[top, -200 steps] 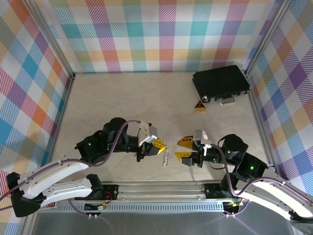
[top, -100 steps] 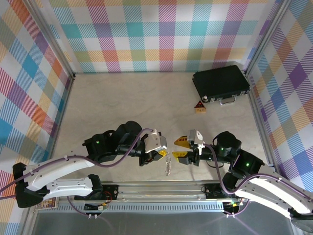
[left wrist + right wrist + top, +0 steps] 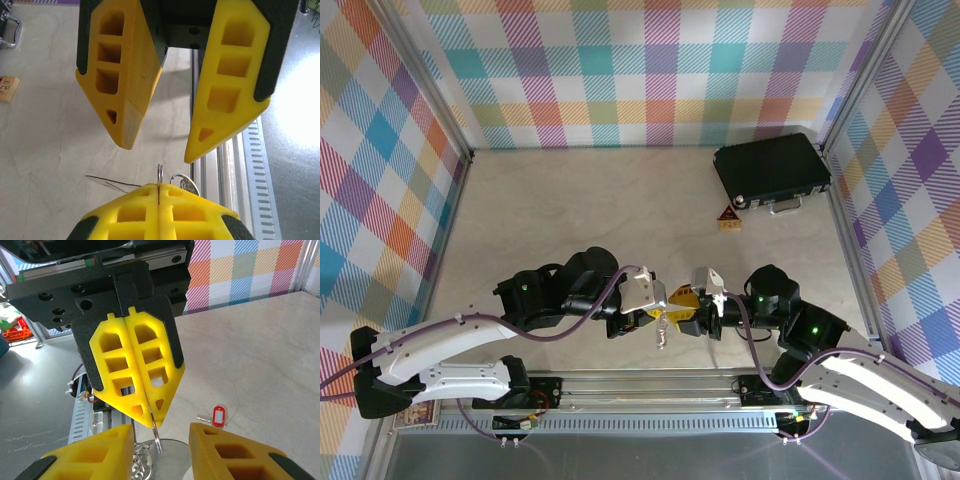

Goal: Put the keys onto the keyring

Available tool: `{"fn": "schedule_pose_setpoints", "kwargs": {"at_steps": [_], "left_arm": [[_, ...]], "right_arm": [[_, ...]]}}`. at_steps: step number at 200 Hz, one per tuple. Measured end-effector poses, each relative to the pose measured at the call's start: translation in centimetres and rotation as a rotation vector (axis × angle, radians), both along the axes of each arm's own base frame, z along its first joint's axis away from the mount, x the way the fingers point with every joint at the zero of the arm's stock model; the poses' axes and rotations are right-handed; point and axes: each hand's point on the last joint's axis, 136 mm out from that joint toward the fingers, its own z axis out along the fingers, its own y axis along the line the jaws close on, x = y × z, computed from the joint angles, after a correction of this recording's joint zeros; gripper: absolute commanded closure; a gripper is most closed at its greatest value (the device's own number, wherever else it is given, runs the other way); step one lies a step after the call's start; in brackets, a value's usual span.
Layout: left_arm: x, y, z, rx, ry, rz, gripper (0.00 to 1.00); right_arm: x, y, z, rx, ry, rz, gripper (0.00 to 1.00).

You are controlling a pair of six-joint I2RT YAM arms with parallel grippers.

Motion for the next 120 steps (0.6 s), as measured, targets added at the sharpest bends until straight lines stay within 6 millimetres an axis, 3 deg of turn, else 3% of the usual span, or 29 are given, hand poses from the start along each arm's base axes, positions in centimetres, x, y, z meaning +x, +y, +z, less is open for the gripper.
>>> {"fn": "schedule_pose_setpoints", "kwargs": {"at_steps": [120], "left_arm": [[-0.16,0.25,0.04,0.005,-0.006,-0.003,1.0]], "right_arm": [[-0.12,0.7,-0.93,-0.022,0.023,0.031,0.68]]}}
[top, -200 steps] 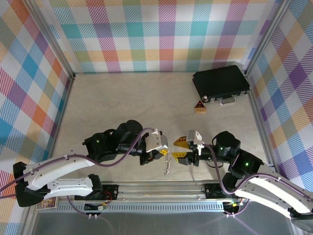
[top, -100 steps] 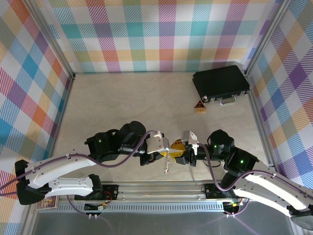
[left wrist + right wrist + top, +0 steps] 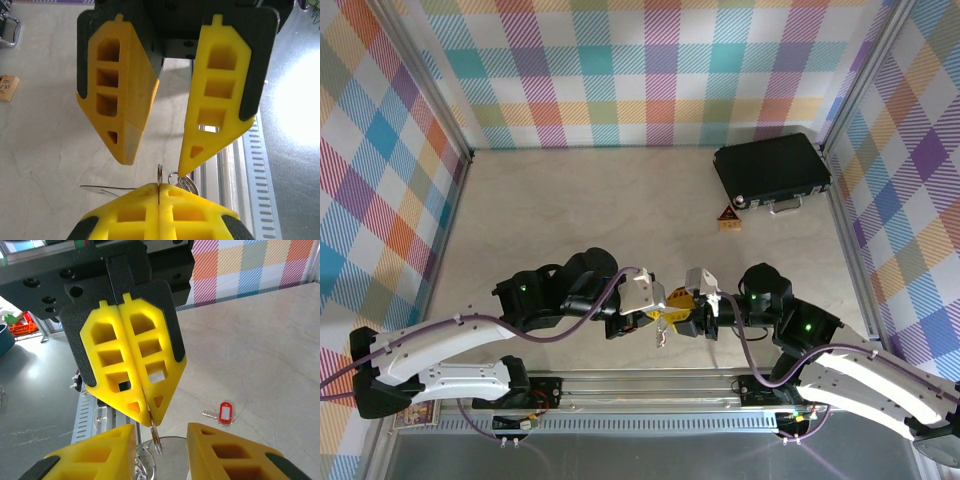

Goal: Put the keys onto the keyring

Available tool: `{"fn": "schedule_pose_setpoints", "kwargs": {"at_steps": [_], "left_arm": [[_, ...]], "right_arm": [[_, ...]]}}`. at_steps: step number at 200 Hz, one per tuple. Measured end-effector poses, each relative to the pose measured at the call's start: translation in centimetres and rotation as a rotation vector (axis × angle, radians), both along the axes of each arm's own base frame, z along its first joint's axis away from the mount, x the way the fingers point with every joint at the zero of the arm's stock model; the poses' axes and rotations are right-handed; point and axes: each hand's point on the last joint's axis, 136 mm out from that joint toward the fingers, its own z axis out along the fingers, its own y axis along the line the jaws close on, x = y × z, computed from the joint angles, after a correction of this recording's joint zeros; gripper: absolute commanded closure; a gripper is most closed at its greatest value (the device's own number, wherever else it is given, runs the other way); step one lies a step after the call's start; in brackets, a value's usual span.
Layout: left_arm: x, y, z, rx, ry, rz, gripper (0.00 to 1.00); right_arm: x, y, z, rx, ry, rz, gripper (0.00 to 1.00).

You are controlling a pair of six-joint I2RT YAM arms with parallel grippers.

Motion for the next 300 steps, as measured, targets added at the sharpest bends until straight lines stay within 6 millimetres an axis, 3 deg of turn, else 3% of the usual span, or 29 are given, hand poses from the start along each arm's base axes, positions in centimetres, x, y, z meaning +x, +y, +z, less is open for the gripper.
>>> {"fn": "schedule_pose_setpoints", "kwargs": {"at_steps": [145,182,197,224,254,300], "left_arm": [[-0.2,0.3,0.7,-0.02,-0.007,-0.002,1.0],[-0.2,0.3,0.7,-0.021,-0.006,-0.003,1.0],[-0.2,0.3,0.7,-0.021,-0.007,-0.002,1.0],[-0.1,0.2,0.7,-0.024,-0.006,0.001,1.0],[0.0,0.0,0.7,-0.055,0.005,0.016,0.7],[-0.4,1.0,-0.3,-0.165,0.024,0.061,0.65]], "right_arm": [[-0.8,0.5,0.0,0.037,0.009,0.053,0.81],[-0.7,0.6,-0.1,0.036,0.019,0.051,0.91],[-0.6,0.6,-0.1,0.038,0.019,0.051,1.0],[-0.6,0.6,0.0,0.04,0.024,0.045,1.0],[-0.6,0.3,0.2,0.06,0.01,0.034,1.0],[-1.3,-0.2,1.4,0.155,0.007,0.047,1.0]]}}
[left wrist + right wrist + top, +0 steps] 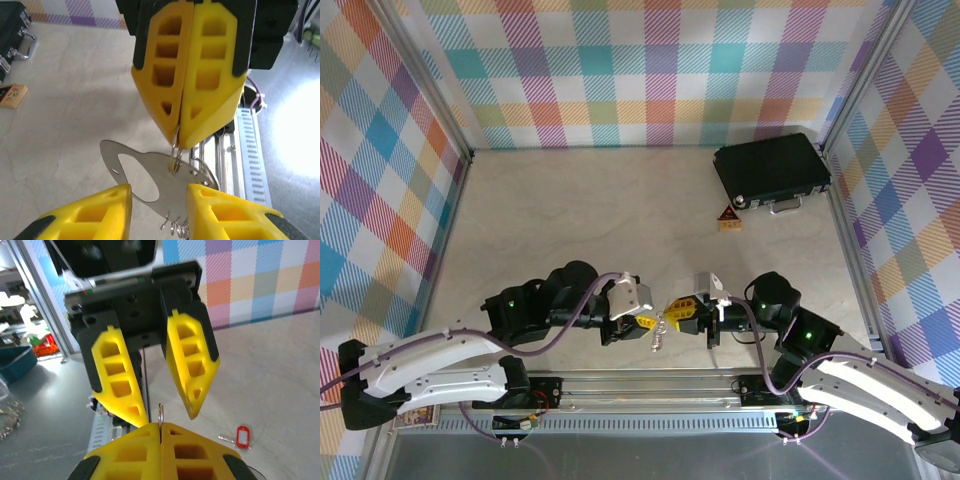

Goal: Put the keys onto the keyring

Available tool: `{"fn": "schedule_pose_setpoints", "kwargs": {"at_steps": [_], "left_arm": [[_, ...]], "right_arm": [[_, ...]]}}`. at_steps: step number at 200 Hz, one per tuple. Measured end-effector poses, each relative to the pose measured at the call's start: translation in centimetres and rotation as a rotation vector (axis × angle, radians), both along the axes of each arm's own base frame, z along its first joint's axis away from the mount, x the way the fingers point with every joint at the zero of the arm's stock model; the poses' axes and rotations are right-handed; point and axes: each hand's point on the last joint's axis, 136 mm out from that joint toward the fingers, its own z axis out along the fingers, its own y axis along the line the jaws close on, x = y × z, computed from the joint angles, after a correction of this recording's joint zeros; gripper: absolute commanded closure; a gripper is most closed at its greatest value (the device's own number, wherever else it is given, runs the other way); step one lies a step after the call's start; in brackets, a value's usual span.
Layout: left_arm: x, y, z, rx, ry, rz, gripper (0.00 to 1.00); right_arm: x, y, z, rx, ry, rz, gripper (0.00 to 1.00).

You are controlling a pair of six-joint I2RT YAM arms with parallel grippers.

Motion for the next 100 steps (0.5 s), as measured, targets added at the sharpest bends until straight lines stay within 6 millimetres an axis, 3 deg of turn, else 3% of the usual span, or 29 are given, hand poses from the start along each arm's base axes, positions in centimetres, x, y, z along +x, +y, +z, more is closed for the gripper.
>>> {"fn": "schedule_pose_setpoints", "kwargs": {"at_steps": [51,100], "left_arm": [[-1.0,-0.2,3.1,-0.234,0.04,-0.014,0.67],[-1.7,-0.9,5.9,-0.359,0.071,-0.062,0.7]], "right_arm": [[-1.0,0.3,3.3,0.142,-0.012,0.068,1.0],[-1.6,0.4,4.6,0.201,-0.015,0.108,1.0]]}}
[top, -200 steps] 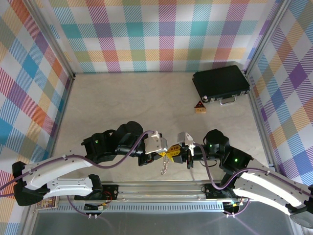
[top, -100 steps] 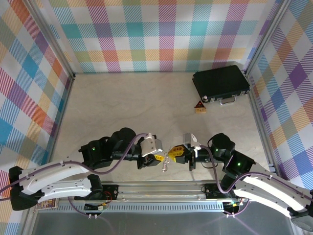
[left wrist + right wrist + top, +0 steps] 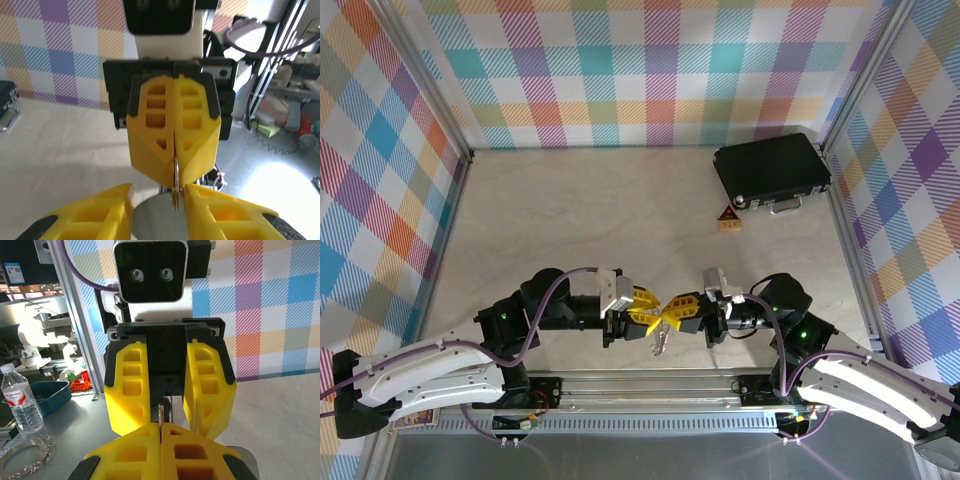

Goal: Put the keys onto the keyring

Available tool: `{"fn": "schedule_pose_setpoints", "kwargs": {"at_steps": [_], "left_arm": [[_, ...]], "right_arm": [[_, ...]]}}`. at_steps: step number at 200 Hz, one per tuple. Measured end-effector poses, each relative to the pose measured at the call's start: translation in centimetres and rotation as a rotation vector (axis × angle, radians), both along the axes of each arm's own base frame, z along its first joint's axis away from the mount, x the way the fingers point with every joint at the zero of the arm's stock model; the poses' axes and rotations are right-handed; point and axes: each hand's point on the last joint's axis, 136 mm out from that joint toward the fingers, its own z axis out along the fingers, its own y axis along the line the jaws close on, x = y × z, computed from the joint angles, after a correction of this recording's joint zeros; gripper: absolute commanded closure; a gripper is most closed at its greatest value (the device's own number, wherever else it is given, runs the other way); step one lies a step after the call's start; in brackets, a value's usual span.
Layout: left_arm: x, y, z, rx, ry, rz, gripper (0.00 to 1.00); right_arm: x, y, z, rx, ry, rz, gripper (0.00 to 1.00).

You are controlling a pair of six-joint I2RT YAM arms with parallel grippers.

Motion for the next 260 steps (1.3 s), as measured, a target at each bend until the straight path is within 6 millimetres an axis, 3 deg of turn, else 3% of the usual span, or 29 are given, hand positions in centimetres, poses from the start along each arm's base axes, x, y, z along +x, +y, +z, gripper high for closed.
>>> {"fn": "schedule_pose_setpoints", "kwargs": {"at_steps": [71,125,172,216,224,260], "left_arm": [[-0.4,-0.2,1.3,-0.052,0.013,-0.024,0.88],[-0.5,-0.2,1.5,-0.06,0.009,-0.032,0.88],[-0.6,-0.2,1.4,-0.061,0.015,-0.034,1.0],[-0.5,-0.2,1.4,-0.061,0.012,-0.034,1.0],[-0.5,-0.2,1.4,-0.061,0.012,-0.031,1.0],[0.8,-0.3,0.4,-0.027,0.02,0.038,1.0]], "right_arm": [[-0.4,-0.2,0.6,0.029,-0.014,0.015,1.0],[-0.4,-0.5,0.8,0.045,-0.023,0.008,1.0],[-0.4,-0.6,0.7,0.049,-0.011,0.005,1.0],[-0.3,-0.5,0.6,0.057,-0.009,0.002,1.0],[-0.3,-0.5,0.6,0.057,-0.008,-0.001,0.94],[0.4,-0.3,0.0,0.028,0.025,-0.029,0.47]]}}
